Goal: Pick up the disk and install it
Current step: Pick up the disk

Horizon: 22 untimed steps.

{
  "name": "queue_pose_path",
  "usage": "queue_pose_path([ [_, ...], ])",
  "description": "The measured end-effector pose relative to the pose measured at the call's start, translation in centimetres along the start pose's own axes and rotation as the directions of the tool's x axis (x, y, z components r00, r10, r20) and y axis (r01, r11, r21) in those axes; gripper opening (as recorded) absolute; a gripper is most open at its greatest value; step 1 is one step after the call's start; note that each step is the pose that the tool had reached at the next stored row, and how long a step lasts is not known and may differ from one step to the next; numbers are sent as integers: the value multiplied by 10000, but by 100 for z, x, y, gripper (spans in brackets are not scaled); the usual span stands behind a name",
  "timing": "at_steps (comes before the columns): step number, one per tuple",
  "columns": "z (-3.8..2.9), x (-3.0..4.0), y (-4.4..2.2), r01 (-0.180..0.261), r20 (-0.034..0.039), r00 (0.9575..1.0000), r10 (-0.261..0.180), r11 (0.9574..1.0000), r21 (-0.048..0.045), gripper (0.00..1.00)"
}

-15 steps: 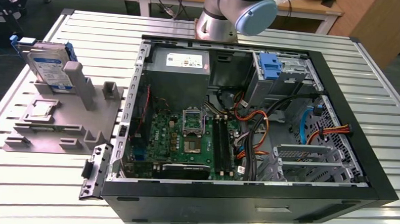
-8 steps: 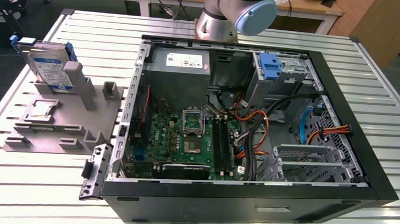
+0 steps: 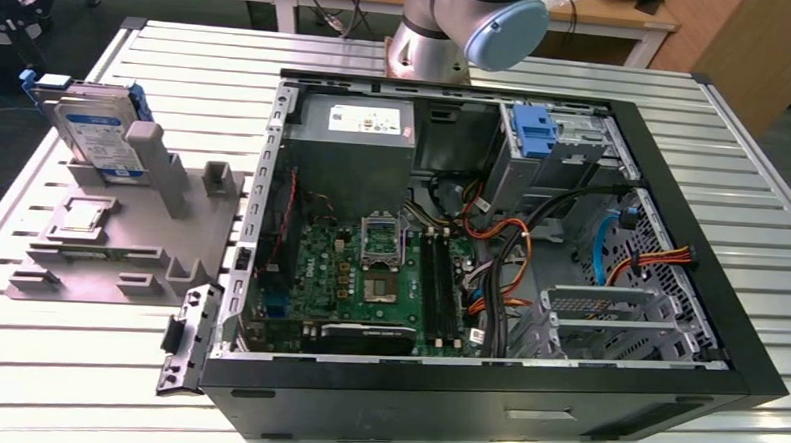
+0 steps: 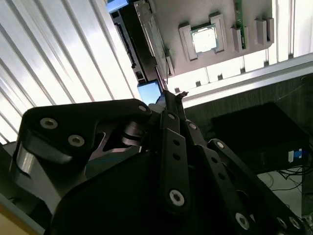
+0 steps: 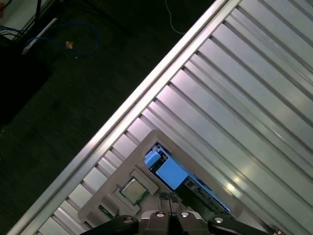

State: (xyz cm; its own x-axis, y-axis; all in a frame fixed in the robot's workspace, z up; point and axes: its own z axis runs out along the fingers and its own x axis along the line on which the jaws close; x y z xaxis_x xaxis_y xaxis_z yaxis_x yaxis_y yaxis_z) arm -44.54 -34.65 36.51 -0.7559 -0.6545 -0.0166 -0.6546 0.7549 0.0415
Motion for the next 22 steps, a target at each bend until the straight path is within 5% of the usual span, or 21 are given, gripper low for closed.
queue_pose_path([
  [9,2,0,0,586,-24,9983,-586,9983,-10,10],
  [17,3,0,0,1211,-49,9926,-1211,9926,-24,10],
  [22,3,6,5,1258,-51,9920,-1258,9921,-25,10],
])
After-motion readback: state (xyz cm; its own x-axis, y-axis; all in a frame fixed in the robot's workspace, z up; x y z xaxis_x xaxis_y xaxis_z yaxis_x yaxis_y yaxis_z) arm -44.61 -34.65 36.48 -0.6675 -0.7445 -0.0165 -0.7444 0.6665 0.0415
